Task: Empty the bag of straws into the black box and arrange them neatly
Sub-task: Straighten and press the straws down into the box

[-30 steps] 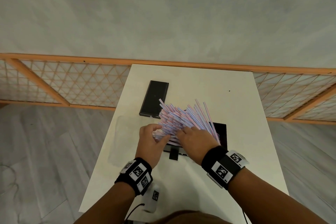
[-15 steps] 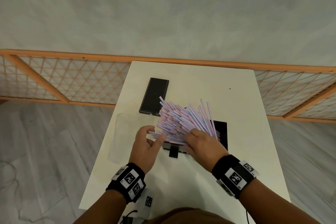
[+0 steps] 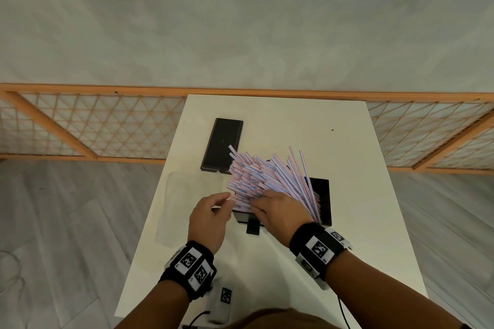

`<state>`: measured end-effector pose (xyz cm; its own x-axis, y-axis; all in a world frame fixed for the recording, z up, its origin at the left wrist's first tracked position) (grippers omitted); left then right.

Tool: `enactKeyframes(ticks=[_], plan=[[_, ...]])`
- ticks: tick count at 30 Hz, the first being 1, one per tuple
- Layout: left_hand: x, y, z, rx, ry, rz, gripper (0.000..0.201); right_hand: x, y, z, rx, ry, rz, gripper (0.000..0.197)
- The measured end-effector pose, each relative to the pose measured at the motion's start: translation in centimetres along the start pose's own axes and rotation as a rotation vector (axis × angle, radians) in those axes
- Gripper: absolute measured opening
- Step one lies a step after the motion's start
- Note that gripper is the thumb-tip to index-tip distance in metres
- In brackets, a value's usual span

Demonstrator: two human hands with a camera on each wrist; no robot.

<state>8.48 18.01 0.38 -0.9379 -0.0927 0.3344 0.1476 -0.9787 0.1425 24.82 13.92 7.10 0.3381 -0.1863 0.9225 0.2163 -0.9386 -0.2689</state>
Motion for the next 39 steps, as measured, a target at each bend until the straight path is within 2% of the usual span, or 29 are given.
enactKeyframes(ticks=[3, 4, 6, 8, 10, 13, 17, 20, 23, 30, 33, 36, 38, 39], plan=[[0.3, 0.0, -0.2, 0.022, -0.026, 0.036, 0.019, -1.3, -0.3, 0.5, -0.074, 0.032, -0.031, 0.007], [0.3, 0.0, 0.0, 0.0, -0.051, 0.036, 0.016, -2.2, -0.2, 0.9, -0.114, 0.026, -0.062, 0.003], [0.3, 0.3, 0.8, -0.067, -0.119, 0.027, 0.011, -3.7, 0.3, 1.7, -0.156, 0.032, -0.113, 0.007], [0.0, 0.7, 1.8, -0.153, -0.19, -0.012, 0.014, -4.0, 0.6, 1.8, -0.12, 0.046, -0.134, 0.016], [-1.0, 1.2, 2.3, -0.251, -0.28, -0.095, 0.025, -3.2, 1.1, 2.0, -0.104, -0.004, -0.112, 0.028], [-1.7, 1.5, 2.9, -0.388, -0.43, -0.137, 0.039, -2.7, 2.6, 3.9, -0.181, -0.057, -0.171, 0.034], [-3.9, 3.0, 5.3, -0.668, -0.586, -0.23, 0.031, -4.4, 5.3, 5.6, -0.242, -0.017, -0.351, 0.046], [-6.0, 4.0, 5.9, -0.778, -0.687, -0.362, 0.02, -5.6, 5.8, 5.6, -0.261, -0.014, -0.425, 0.05], [-7.1, 4.1, 6.4, -0.819, -0.778, -0.407, 0.02, -6.0, 5.5, 5.8, -0.314, -0.032, -0.456, 0.045], [-7.4, 3.7, 5.7, -0.753, -0.89, -0.484, 0.028, -6.9, 4.4, 7.1, -0.432, -0.047, -0.506, 0.038], [-7.5, 4.0, 6.0, -0.808, -0.922, -0.5, 0.029, -7.2, 4.9, 7.4, -0.451, -0.04, -0.478, 0.037], [-7.7, 4.7, 5.9, -0.856, -1.022, -0.588, 0.011, -7.9, 5.8, 7.3, -0.443, -0.008, -0.517, 0.044], [-8.1, 5.2, 5.7, -0.88, -1.064, -0.605, 0.023, -8.2, 6.2, 7.3, -0.429, 0.001, -0.543, 0.047], [-8.2, 5.5, 5.7, -0.905, -1.069, -0.589, 0.02, -8.2, 6.2, 7.2, -0.417, 0.005, -0.551, 0.047]])
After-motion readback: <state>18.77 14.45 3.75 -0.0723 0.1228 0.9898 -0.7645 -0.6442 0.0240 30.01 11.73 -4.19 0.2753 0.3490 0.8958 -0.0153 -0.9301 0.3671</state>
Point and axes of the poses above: each hand's wrist, its own y-axis away from the middle knuckle, its own x-axis out of the back of the hand, z = x × y, the point moved 10 cm from there along -y, towards the middle knuckle, and after that the axes turned 11 degrees about z, right-handed, at the moved point
